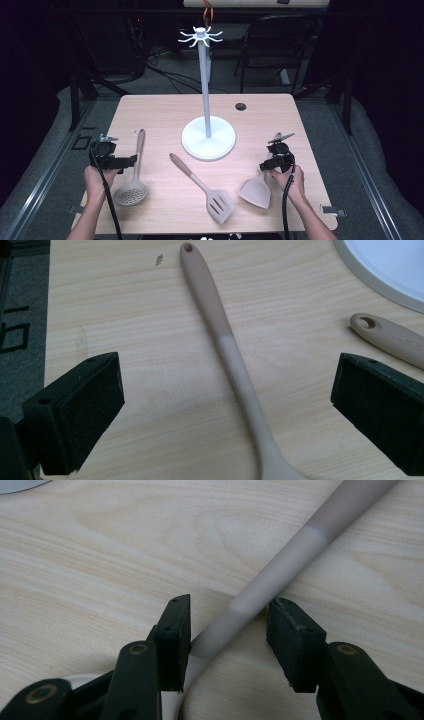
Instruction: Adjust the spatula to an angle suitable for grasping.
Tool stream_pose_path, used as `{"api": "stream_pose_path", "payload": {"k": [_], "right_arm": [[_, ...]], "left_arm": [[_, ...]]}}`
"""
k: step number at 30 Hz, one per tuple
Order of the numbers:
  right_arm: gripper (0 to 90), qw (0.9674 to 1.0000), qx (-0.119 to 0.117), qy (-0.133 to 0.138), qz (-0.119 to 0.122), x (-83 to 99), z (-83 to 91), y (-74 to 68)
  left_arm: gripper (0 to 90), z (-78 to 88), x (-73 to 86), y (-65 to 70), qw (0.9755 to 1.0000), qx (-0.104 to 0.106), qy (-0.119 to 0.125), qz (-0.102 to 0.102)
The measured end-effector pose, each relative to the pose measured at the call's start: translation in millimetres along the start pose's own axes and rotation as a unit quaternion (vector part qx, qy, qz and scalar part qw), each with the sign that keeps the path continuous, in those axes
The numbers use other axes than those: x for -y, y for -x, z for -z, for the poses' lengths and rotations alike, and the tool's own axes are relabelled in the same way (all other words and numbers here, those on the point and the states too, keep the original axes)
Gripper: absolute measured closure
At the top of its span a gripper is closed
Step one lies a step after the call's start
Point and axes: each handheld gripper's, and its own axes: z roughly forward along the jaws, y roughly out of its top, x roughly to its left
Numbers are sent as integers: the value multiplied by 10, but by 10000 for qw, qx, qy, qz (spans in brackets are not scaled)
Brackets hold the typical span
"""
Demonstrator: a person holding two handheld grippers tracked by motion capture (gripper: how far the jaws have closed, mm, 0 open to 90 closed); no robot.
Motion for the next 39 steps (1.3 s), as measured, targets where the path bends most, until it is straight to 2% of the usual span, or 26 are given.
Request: {"api": "stream_pose_path", "payload": {"k": [5,12,19,20,25,28,31,33,35,39], "right_arm": [[553,10000,-1,-19,26,11,8,-5],[608,9994,-8,-172,288,-2,17,-56],[640,9987,34,-274,424,-9,24,-80],[645,9986,99,-265,454,-6,24,-85],[680,9968,198,-390,662,-1,38,-122],[694,9943,332,-494,881,-2,46,-148],[699,9927,319,-579,1013,-13,46,-165],[702,9917,344,-641,1064,-22,51,-156],[713,9919,267,-650,1057,-24,55,-138],[728,9904,272,-772,1110,-32,74,-86]], "left_arm": [[3,-14,-6,25,10000,25,-11,-48],[3,16,15,2,10000,43,34,-30],[3,38,22,-17,9999,75,46,-56],[3,38,19,-14,9999,76,49,-66],[4,41,17,1,9999,61,69,-117],[4,65,36,27,9998,73,68,-173],[4,95,54,35,9998,70,94,-175],[4,105,56,29,9998,57,118,-155],[4,101,52,24,9998,55,131,-136],[4,87,42,30,9998,56,104,-181]]}}
